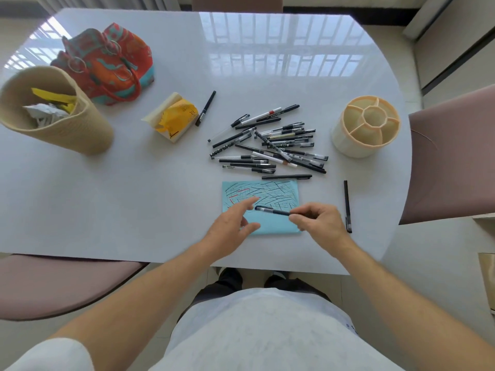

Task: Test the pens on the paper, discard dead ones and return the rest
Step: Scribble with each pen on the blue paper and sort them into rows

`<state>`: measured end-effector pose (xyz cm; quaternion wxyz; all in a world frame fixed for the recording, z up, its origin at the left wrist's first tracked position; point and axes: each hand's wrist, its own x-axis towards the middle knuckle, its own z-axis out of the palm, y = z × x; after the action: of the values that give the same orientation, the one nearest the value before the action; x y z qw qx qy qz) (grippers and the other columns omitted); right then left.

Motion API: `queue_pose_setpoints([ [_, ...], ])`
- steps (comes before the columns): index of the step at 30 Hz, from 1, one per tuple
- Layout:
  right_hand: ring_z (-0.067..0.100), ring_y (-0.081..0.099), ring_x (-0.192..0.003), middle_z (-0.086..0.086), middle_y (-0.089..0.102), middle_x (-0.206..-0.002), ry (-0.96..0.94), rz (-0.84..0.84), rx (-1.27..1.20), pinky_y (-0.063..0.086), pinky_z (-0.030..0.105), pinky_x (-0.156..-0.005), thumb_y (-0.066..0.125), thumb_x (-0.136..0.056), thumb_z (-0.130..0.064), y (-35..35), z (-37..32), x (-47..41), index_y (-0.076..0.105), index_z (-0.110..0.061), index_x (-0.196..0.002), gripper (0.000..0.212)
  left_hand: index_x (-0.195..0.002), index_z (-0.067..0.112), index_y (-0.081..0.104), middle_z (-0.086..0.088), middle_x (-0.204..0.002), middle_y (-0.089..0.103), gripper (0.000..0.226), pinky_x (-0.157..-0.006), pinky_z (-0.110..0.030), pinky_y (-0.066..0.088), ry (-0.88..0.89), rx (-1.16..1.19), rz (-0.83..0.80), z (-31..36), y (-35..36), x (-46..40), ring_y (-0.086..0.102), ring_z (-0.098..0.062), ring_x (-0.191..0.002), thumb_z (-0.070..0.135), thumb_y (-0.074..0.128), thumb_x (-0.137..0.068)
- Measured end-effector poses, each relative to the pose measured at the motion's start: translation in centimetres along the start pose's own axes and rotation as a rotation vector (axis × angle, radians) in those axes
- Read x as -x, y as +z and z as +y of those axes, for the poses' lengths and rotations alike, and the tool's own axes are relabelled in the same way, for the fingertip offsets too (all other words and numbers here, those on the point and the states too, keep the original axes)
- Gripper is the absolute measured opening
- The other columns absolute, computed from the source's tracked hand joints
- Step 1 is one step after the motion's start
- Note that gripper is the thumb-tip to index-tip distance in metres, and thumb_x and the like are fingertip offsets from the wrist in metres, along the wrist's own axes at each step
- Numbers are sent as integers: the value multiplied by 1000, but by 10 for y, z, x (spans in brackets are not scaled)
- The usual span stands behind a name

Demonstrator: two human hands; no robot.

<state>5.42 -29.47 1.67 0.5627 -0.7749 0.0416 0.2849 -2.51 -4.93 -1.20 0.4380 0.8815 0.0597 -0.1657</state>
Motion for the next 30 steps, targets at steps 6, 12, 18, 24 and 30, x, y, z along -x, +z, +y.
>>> queue_pose_setpoints([
  [6, 20, 63, -60, 14, 70, -68, 65, -8, -284, 56, 28, -63, 81, -80, 3, 35, 7, 15, 79, -9, -82, 12, -108, 35, 62, 12, -84, 65, 13, -71, -30, 53, 70, -26, -70, -1, 1, 9, 59, -7, -72, 30, 55, -99],
  [12, 28, 67, -67, 22, 72, -78, 100, -137, -370, 58, 35, -63, 64, -97, -4, 72, 11, 18, 76, -4, -88, 14, -96, 28, 65, 8, -83, 68, 5, -66, -24, 54, 59, -7, -87, -5, 0, 18, 64, -5, -65, 26, 61, -95],
  [18, 23, 65, -58, 18, 72, -71, 111, -16, -346, 56, 33, -54, 63, -96, -8, 96, 1, 12, 75, -2, -83, 19, -92, 26, 67, 10, -75, 67, 5, -62, -29, 52, 55, -51, 80, -10, -2, 22, 61, -7, -63, 30, 63, -93],
  [24, 18, 62, -54, 7, 68, -62, 149, 296, -319, 56, 30, -53, 62, -98, -12, 46, 1, -15, 72, -1, -84, 21, -92, 22, 71, 12, -75, 69, 9, -61, -26, 45, -16, -210, 271, -58, -32, 40, 57, -8, -65, 31, 67, -92],
  [30, 18, 76, -75, -1, 78, -82, -44, 72, -64, 60, 24, -71, 67, -93, -8, 101, 10, -5, 75, -22, -90, 16, -99, 20, 74, 7, -106, 74, 15, -81, -29, 54, 170, -315, 148, -49, -14, 28, 66, -15, -101, 31, 70, -90],
])
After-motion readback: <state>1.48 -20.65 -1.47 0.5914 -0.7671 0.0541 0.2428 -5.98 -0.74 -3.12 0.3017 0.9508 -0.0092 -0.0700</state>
